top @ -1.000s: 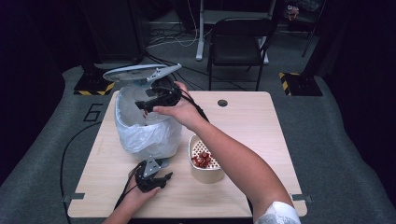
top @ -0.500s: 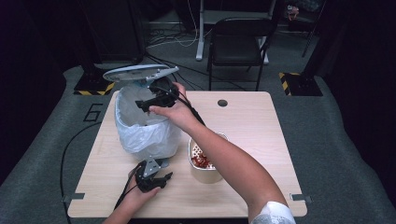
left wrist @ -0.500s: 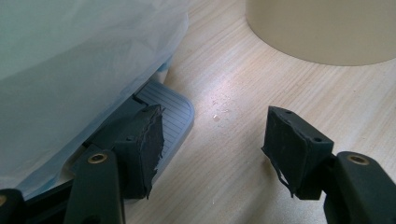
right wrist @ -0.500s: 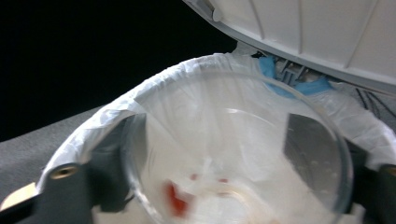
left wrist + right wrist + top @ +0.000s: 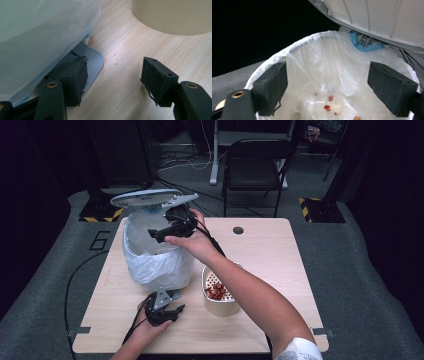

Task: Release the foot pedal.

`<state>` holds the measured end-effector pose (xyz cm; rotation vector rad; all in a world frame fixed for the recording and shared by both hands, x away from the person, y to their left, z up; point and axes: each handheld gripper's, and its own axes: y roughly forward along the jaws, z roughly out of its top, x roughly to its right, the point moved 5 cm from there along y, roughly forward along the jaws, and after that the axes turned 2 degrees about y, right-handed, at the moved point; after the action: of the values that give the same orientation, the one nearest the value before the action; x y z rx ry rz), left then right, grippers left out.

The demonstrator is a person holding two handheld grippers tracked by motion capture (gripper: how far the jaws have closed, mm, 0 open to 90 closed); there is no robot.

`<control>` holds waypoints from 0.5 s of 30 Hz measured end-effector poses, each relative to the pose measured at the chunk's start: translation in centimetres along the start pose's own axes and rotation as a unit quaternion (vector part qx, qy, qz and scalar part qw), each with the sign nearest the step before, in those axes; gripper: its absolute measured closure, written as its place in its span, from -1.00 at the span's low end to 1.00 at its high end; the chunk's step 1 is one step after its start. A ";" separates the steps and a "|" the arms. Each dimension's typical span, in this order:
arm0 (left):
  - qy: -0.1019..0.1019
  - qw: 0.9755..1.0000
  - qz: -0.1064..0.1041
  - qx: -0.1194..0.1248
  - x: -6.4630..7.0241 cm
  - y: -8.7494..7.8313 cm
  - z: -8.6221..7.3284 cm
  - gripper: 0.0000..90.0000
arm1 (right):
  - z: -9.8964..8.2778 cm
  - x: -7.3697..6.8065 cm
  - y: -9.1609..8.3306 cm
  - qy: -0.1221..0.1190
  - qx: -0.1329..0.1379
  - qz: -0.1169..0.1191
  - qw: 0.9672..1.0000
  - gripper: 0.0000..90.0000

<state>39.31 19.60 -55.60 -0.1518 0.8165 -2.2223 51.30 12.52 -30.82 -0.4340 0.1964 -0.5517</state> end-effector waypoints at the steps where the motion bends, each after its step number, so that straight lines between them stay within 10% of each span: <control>1: -0.001 1.000 0.000 0.001 0.0 0.0 0.0 -0.17 | -0.2 0.0 -0.2 -0.005 -0.002 -0.003 1.000 -0.62; 15: -0.016 1.000 -0.004 0.009 -0.2 0.1 0.1 -0.17 | -1.3 1.0 -5.1 0.003 0.022 0.015 1.000 -0.34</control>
<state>39.55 19.67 -55.55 -0.1823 0.7790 -2.2292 49.39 7.67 -29.76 -0.3872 0.1954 -0.5277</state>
